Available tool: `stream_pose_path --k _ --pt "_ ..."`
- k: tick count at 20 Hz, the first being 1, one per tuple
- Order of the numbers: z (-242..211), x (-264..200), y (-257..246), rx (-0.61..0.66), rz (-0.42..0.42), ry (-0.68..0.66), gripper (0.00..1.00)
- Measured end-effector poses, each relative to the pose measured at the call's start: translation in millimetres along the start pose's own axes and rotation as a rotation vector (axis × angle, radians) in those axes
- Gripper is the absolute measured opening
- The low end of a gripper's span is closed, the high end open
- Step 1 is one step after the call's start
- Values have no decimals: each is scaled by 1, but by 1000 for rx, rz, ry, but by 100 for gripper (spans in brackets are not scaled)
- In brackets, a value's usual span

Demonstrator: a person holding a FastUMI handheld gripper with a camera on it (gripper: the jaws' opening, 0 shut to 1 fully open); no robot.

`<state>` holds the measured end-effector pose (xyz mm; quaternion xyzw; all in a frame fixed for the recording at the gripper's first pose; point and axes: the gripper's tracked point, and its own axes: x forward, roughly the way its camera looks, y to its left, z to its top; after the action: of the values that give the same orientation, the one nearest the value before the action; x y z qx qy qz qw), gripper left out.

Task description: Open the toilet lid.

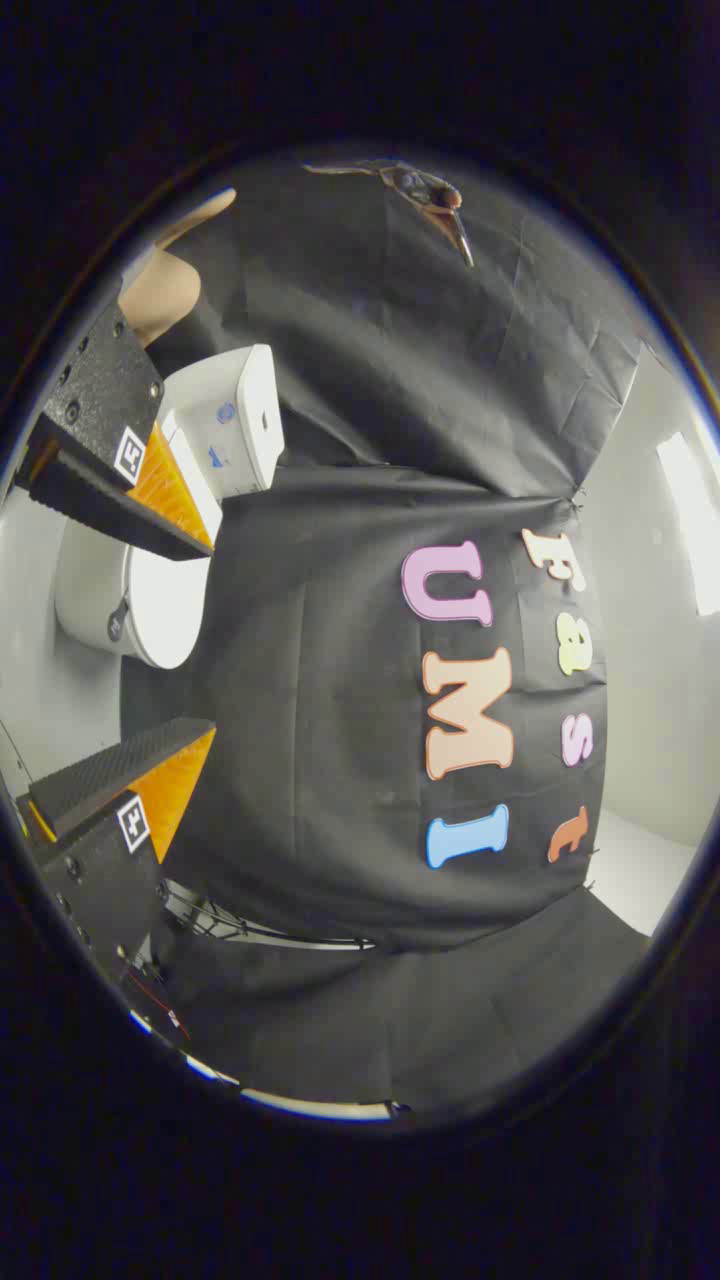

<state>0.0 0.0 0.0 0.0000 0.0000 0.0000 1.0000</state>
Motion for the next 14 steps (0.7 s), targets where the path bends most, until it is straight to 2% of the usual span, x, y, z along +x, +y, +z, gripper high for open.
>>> stream_pose_path --k 7,14 --pt "-30 0 -1 28 -18 57 97" --pt "-35 2 -1 45 -12 82 97"
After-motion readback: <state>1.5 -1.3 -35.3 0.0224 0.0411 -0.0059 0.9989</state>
